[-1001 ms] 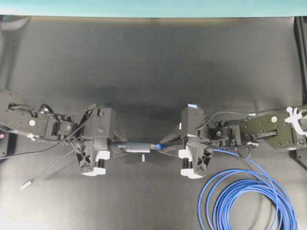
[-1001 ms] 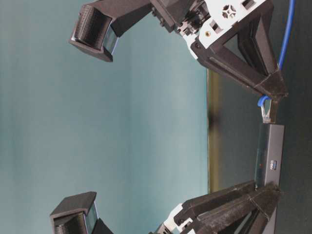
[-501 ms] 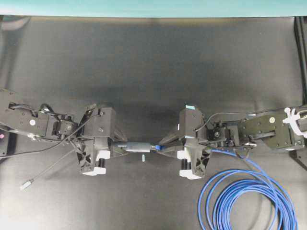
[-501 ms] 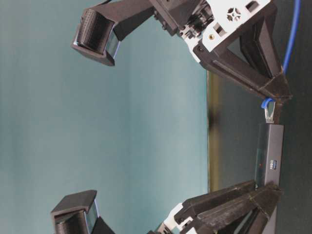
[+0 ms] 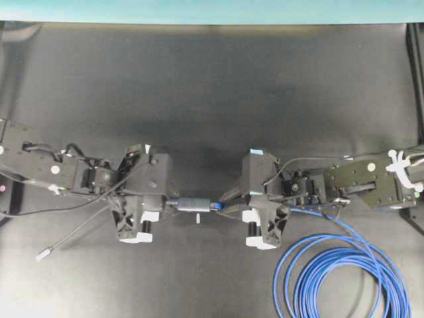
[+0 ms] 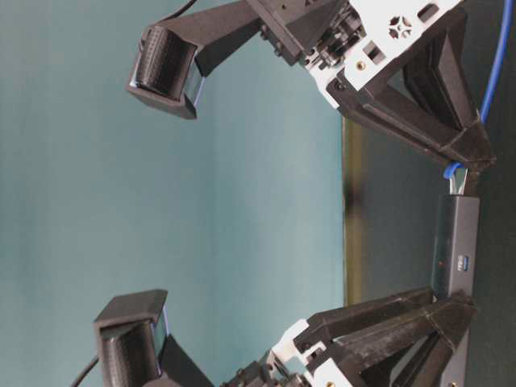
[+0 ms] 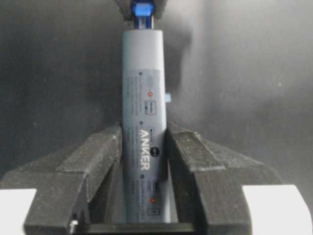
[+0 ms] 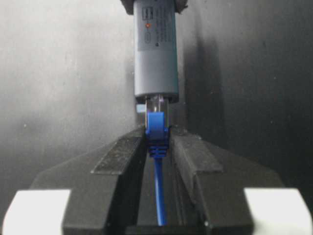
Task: Insert the LAN cable into the hub.
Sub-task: 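Push the blue plug into the hub port with the right gripper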
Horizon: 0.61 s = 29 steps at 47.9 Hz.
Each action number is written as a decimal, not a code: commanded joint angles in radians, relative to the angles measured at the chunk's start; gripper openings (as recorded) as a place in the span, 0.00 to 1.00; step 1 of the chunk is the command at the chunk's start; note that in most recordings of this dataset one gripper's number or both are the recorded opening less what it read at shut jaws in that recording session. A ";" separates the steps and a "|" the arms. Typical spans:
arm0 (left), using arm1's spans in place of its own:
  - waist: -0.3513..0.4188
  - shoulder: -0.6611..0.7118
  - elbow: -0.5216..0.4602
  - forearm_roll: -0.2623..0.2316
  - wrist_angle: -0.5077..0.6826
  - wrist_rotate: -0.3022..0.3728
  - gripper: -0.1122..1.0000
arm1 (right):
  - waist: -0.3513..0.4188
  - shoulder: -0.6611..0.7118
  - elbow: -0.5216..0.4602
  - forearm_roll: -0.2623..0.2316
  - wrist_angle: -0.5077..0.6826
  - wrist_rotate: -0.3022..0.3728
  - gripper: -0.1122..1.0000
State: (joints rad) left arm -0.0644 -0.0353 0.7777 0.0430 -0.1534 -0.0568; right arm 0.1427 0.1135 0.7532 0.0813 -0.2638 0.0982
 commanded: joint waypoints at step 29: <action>0.002 0.017 -0.072 0.003 0.000 0.020 0.36 | -0.011 0.028 -0.107 -0.011 0.031 -0.046 0.22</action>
State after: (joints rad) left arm -0.0660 -0.0123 0.7532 0.0430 -0.1335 -0.0383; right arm 0.1396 0.1503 0.7041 0.0736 -0.2163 0.0629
